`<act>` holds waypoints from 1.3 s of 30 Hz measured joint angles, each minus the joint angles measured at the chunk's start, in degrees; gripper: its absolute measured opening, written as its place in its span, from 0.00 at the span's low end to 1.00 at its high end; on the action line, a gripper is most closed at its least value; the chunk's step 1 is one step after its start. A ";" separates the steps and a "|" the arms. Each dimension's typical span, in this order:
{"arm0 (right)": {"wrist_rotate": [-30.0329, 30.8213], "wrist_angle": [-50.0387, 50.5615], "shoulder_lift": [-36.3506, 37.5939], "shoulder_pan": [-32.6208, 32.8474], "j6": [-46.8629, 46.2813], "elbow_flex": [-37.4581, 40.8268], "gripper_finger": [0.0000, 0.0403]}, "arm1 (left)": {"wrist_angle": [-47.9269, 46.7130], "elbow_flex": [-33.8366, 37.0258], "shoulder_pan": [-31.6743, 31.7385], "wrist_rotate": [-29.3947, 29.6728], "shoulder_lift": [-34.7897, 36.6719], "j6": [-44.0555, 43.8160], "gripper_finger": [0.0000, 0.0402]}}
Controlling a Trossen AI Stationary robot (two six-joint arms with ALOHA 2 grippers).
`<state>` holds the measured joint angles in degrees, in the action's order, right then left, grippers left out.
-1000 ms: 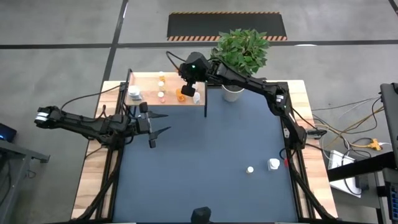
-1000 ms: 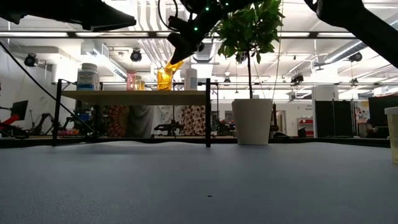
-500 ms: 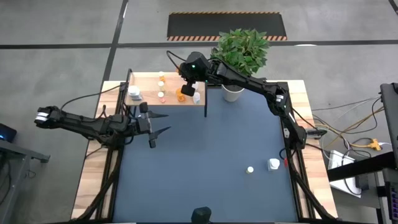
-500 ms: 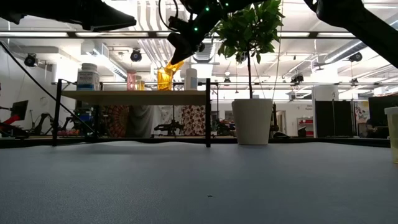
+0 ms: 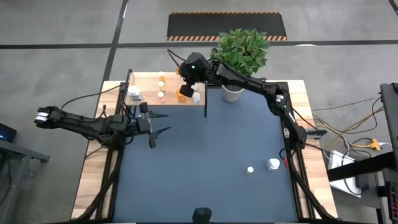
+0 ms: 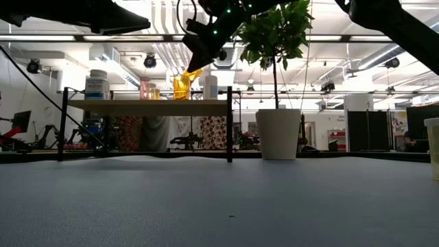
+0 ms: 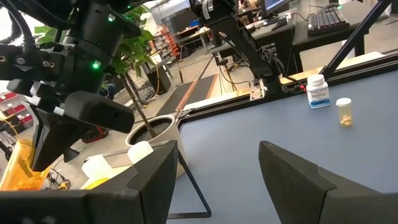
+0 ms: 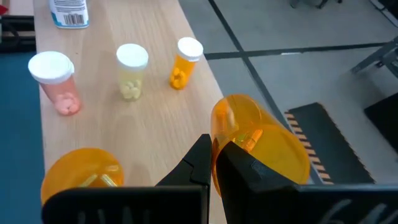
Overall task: Pick and place medicine bottles onto shelf by color
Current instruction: Put the orange pill bottle on the shelf
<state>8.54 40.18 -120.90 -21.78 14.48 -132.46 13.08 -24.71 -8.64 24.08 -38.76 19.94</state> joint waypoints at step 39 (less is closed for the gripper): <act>0.07 7.79 6.75 9.85 3.54 -2.56 0.02 | 0.21 0.00 0.00 0.00 0.00 0.31 0.52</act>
<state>8.60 47.98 -114.16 -11.94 18.02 -135.02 13.29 -24.71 -8.64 24.08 -38.76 20.25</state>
